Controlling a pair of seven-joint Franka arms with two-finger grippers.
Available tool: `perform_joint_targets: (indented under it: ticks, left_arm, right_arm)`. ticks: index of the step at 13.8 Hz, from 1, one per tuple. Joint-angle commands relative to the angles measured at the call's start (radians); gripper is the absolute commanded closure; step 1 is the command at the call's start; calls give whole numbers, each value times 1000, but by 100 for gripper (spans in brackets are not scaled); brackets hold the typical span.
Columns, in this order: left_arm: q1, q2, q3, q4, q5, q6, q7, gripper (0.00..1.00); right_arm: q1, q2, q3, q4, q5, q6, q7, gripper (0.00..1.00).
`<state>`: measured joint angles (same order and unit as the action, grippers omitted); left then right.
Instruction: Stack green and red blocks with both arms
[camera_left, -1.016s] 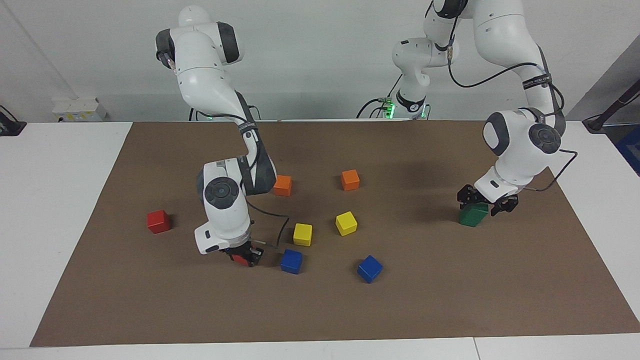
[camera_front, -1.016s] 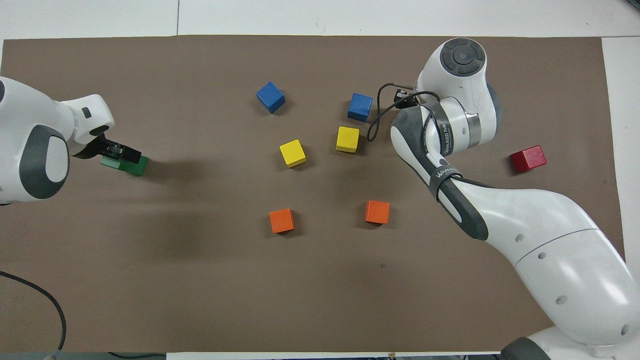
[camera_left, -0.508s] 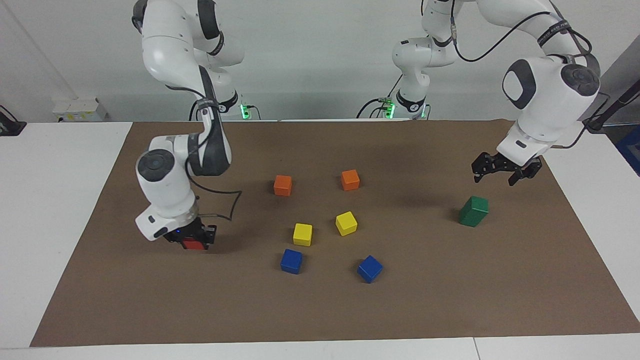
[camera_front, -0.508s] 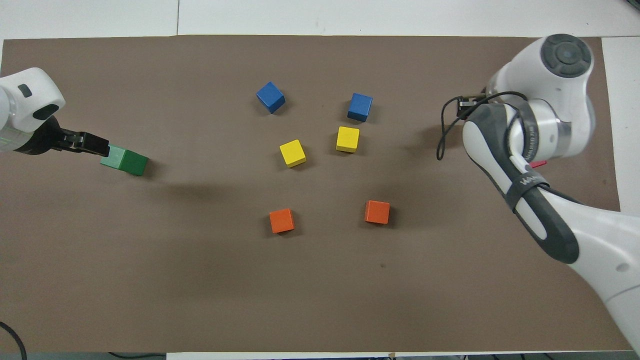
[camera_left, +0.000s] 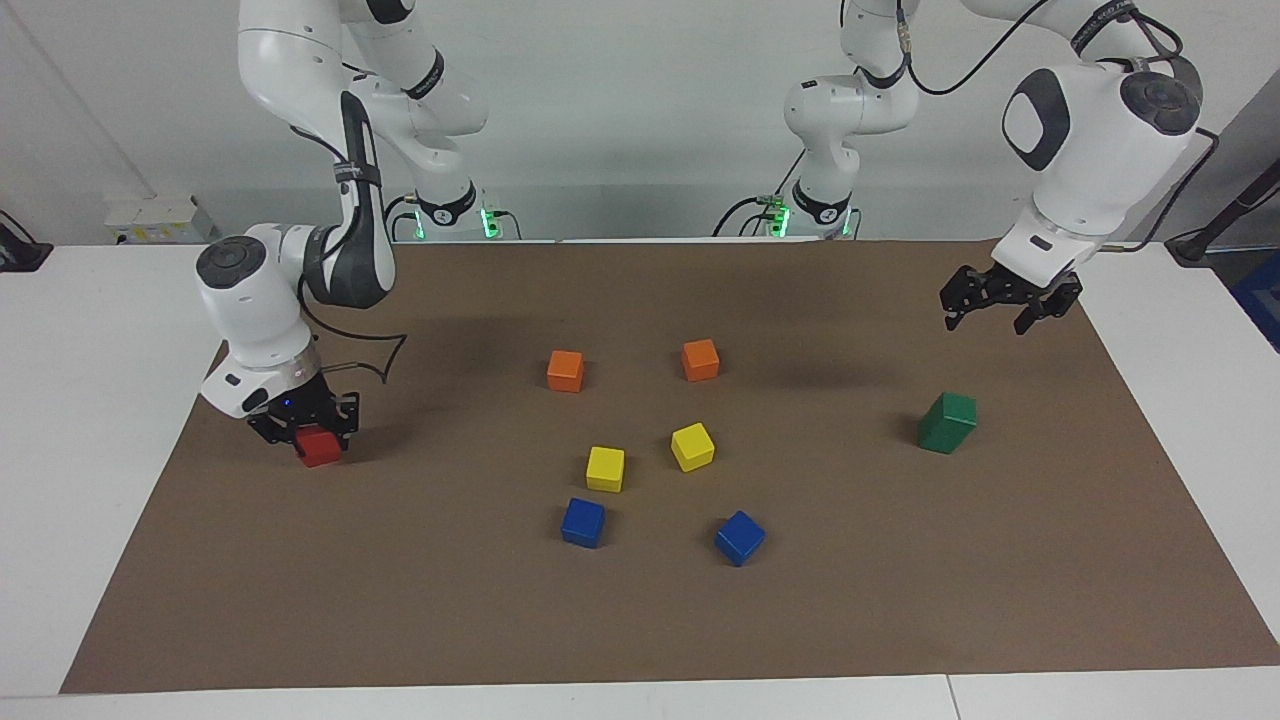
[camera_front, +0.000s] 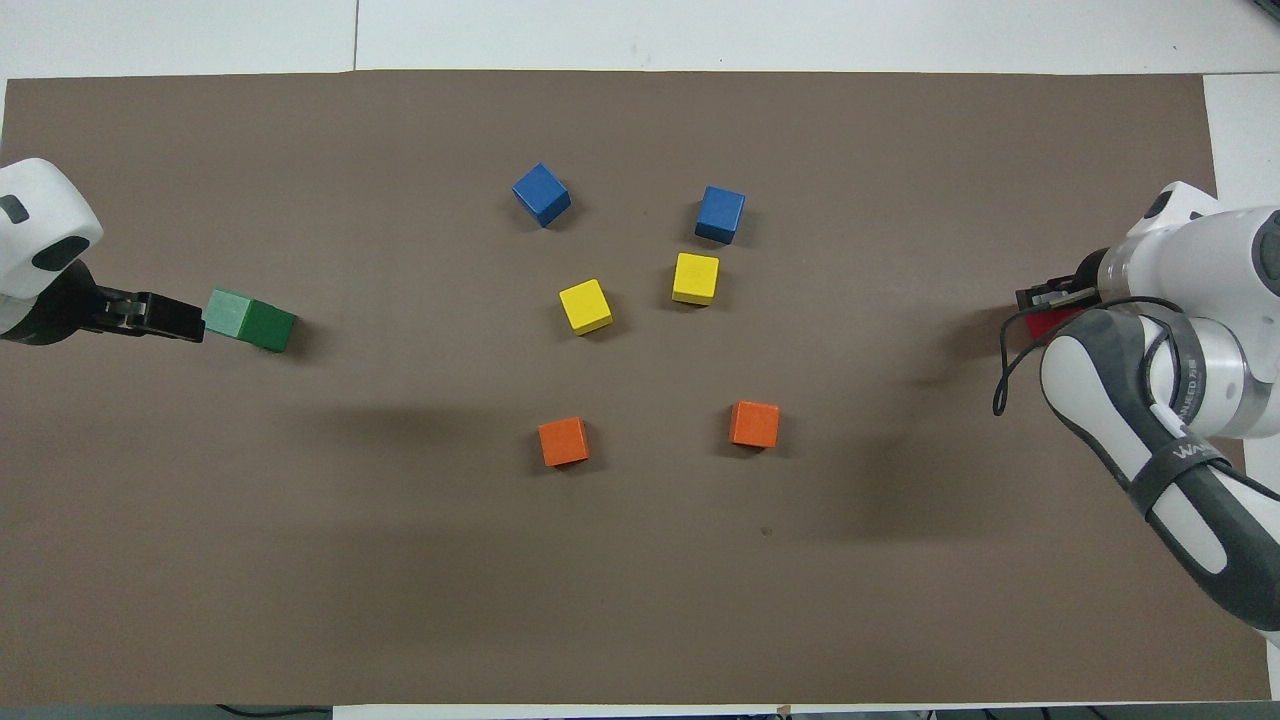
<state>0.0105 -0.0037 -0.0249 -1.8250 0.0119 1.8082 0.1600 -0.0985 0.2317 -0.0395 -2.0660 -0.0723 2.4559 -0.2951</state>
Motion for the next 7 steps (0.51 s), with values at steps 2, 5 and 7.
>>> perform_joint_targets:
  ticks: [2,5,7]
  left_arm:
    - [-6,-30,3,-28,-13,-10,-55,0]
    - [-7,-33,3,-34,-13,-9,-77,0]
    - [-4,-36,3,-27,-13,-15,-79,0]
  right_arm:
    - [-50,-32,16,-40,-9,20,-62,100]
    - [-52,-32,18,-40,47,31,-65,100]
    - [-49,-31,18,-37,66,41,-62,100]
